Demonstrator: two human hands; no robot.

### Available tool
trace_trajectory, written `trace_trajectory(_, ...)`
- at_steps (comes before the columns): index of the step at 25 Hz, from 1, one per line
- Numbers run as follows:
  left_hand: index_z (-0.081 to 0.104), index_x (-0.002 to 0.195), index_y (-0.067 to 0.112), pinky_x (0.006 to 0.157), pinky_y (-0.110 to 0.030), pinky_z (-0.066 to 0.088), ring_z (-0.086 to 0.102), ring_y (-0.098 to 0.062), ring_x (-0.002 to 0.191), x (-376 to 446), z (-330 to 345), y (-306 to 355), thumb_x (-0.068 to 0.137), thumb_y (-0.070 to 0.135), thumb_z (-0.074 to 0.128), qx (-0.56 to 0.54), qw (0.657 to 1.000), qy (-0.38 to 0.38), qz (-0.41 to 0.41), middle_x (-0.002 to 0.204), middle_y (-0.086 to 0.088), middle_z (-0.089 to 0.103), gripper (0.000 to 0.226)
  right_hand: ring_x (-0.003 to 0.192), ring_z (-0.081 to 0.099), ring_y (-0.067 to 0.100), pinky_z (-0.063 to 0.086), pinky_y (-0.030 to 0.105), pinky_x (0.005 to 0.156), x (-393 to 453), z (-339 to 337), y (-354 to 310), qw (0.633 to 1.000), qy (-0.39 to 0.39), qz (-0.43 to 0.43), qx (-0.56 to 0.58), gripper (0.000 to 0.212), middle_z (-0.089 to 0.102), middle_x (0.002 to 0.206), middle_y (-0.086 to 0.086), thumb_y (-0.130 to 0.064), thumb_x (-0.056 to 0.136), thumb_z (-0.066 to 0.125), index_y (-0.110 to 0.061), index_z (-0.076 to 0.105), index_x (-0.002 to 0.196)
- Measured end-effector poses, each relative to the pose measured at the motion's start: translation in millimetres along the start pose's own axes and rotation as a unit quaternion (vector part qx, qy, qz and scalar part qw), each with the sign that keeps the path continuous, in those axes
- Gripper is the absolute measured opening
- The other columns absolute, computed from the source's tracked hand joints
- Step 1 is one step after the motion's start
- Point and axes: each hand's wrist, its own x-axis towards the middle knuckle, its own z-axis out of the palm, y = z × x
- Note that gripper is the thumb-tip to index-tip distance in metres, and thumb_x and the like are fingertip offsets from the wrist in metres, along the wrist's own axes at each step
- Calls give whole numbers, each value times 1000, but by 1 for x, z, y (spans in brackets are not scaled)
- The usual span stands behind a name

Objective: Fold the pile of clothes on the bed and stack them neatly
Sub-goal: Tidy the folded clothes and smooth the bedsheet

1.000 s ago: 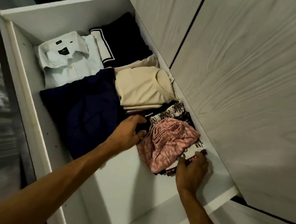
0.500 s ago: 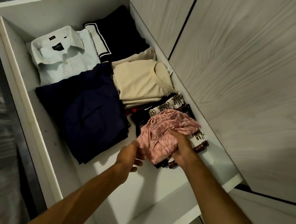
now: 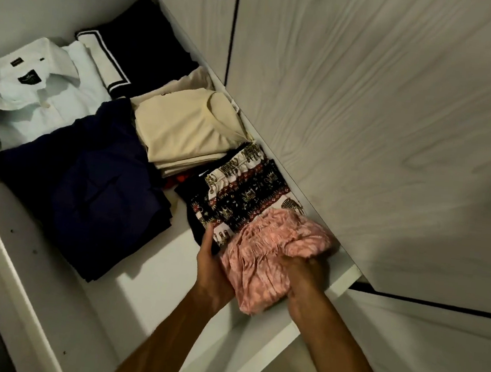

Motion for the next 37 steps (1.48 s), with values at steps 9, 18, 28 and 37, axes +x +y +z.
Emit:
trace_trajectory(9,46,123,30,84,-32,57,67,-16,105,14,24,-18,77,23,91,439,863,175,177,115,8,67,65,138,51,35,45,42,106,-8,11,-8,996,41,29,72,41,51,149,12,-16,111,43,-6,46,150)
trace_trajectory(18,66,122,19,67,-39,65,78,-29,92,-92,-28,24,66,7,95,352,909,198,106,110,-7,78,65,100,70,18,59,47,90,-24,37,4,912,-194,-225,-283,21,75,104,-8,-24,92,62,-35,73,105)
trace_trajectory(28,66,112,21,77,-55,64,78,-34,81,-86,-108,-7,58,35,92,245,917,311,47,98,-10,80,62,102,60,26,48,35,83,29,120,70,718,-263,-232,-601,28,65,116,8,-13,95,59,-13,56,123)
trace_trajectory(37,54,128,16,82,-25,50,61,-19,117,-146,-93,39,97,27,71,357,874,282,169,127,3,63,37,113,59,29,48,35,84,3,102,81,656,-175,-391,-622,38,61,123,13,-24,99,61,-11,49,134)
